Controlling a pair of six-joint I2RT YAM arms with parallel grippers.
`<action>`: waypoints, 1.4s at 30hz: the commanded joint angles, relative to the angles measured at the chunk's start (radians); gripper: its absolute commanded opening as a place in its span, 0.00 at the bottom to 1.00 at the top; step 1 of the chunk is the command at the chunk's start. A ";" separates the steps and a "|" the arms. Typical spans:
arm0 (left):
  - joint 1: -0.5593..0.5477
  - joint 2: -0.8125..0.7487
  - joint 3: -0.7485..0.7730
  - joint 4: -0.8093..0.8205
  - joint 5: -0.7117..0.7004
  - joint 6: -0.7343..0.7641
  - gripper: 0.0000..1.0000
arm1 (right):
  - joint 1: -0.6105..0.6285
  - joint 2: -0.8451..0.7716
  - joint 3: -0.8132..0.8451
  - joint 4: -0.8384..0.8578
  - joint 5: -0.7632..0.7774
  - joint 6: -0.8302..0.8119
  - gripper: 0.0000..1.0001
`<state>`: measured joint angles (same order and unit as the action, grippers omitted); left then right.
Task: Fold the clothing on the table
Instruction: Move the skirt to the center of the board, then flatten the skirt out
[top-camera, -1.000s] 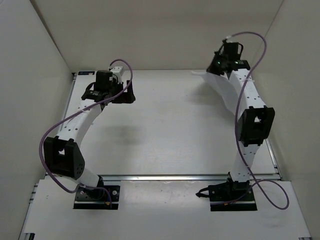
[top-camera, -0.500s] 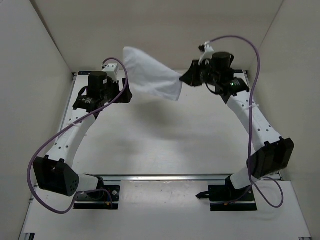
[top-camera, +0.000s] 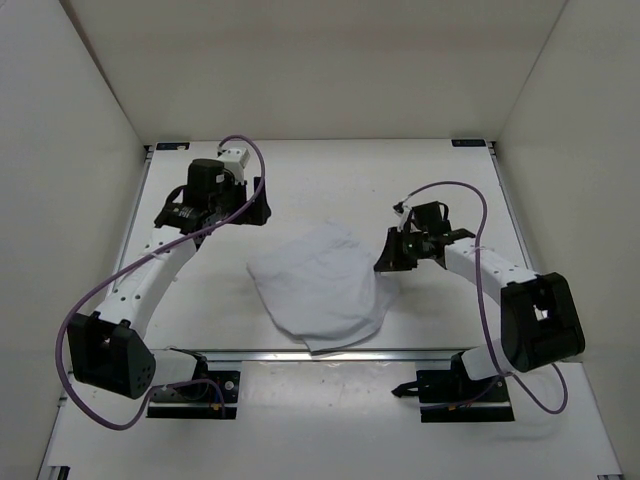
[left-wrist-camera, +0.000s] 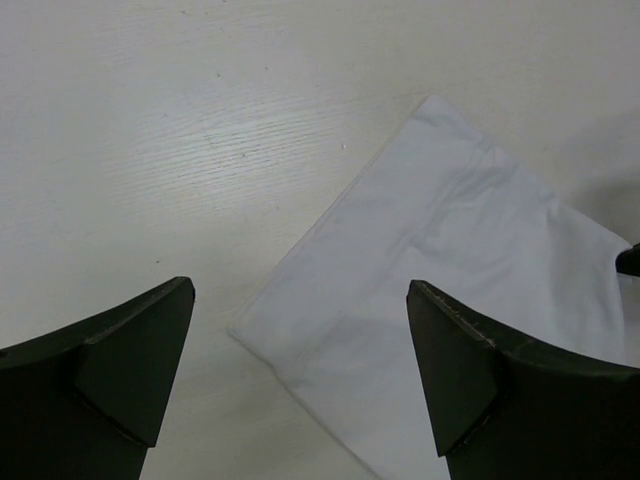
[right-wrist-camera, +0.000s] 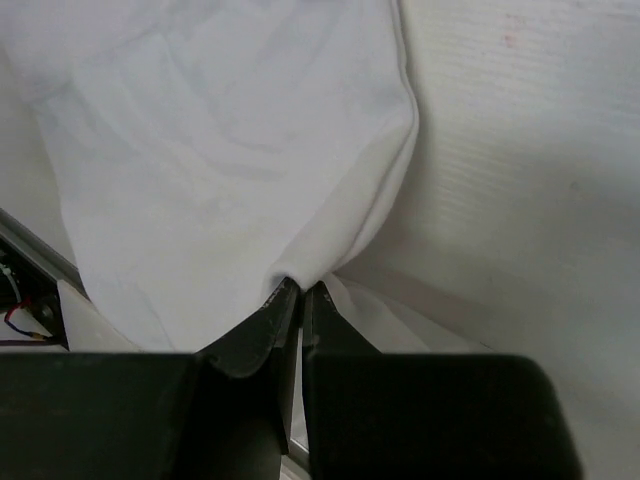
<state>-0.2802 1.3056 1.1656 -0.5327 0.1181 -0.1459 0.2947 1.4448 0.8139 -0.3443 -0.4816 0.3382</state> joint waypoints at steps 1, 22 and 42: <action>-0.019 -0.019 -0.007 0.011 0.051 0.016 0.99 | 0.011 -0.047 0.051 0.079 -0.029 -0.008 0.00; 0.056 -0.052 -0.233 -0.010 -0.041 -0.294 0.91 | -0.037 0.297 0.506 -0.005 0.014 -0.234 0.98; 0.073 -0.037 -0.512 0.249 0.020 -0.553 0.83 | 0.041 0.764 1.008 -0.166 -0.008 -0.367 0.90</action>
<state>-0.2169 1.2919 0.6861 -0.3656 0.0944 -0.6498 0.3214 2.1677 1.7580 -0.4637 -0.4900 0.0414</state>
